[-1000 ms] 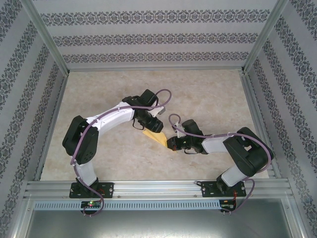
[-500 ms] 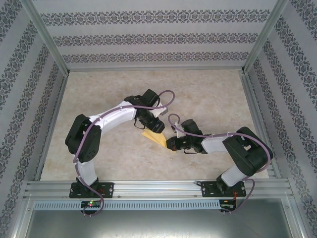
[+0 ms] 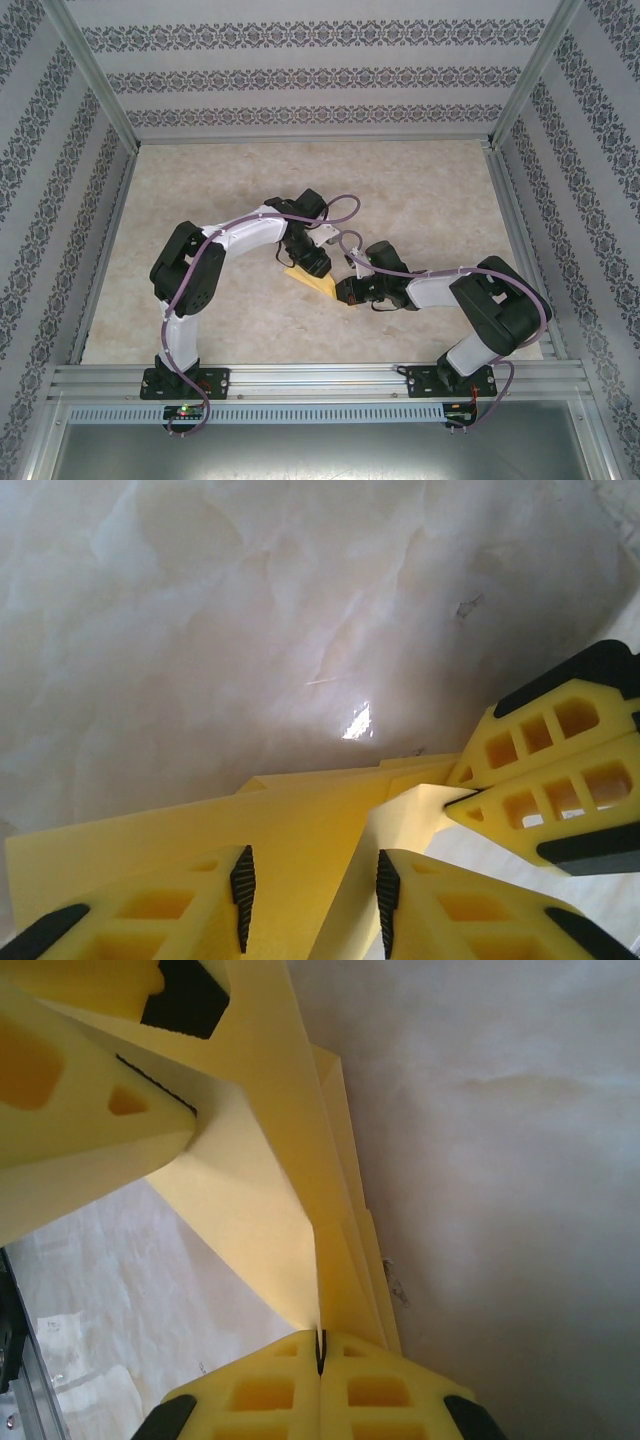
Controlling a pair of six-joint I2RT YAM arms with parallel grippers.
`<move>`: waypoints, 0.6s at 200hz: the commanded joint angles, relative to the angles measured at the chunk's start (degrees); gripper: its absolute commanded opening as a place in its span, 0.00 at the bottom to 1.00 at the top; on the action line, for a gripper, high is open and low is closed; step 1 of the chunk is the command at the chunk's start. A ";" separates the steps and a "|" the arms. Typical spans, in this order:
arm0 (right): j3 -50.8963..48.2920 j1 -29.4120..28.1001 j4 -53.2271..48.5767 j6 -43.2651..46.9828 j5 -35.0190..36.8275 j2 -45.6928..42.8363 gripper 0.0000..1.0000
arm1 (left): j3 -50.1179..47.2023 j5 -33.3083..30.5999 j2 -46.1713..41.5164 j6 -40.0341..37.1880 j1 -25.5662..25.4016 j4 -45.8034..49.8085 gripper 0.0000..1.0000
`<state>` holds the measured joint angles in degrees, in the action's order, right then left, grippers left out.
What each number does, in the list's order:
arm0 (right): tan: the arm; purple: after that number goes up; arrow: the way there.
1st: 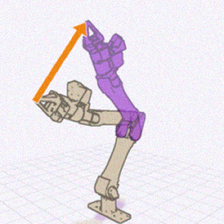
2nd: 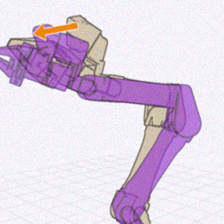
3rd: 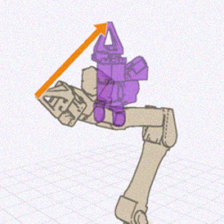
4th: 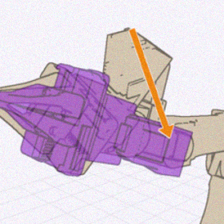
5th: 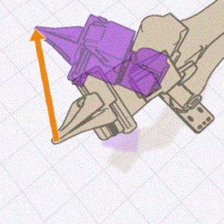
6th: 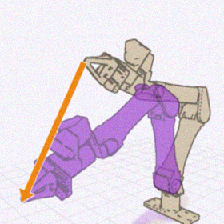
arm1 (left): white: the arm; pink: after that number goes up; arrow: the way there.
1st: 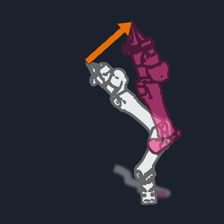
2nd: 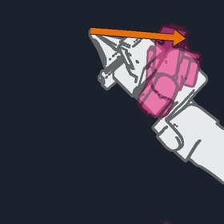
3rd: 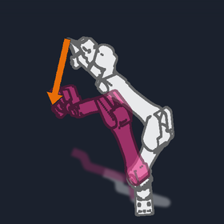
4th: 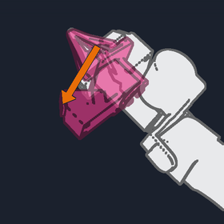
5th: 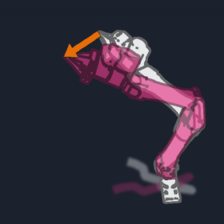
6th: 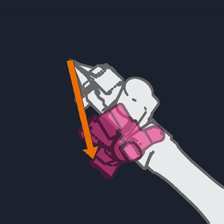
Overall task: Fold a paper plane with a square sheet of paper (pick it up from the middle)
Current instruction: Fold the wing for the fifth time at the center of the table.
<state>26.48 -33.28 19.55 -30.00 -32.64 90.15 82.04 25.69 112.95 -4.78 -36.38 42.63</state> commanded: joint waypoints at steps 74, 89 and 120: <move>0.37 -0.65 -2.18 1.71 -0.10 -1.30 0.08 | 0.14 3.28 0.62 -1.57 1.22 3.86 0.19; 0.25 -0.55 -2.54 1.78 -0.14 -1.96 0.12 | -0.64 3.28 0.44 -1.46 1.57 3.23 0.16; 0.59 -0.21 -4.46 2.35 -0.33 -3.96 0.18 | -1.28 3.70 0.59 -1.20 2.01 2.25 0.13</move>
<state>26.50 -33.26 17.43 -29.54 -32.62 88.25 81.80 28.34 113.01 -5.41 -35.24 43.38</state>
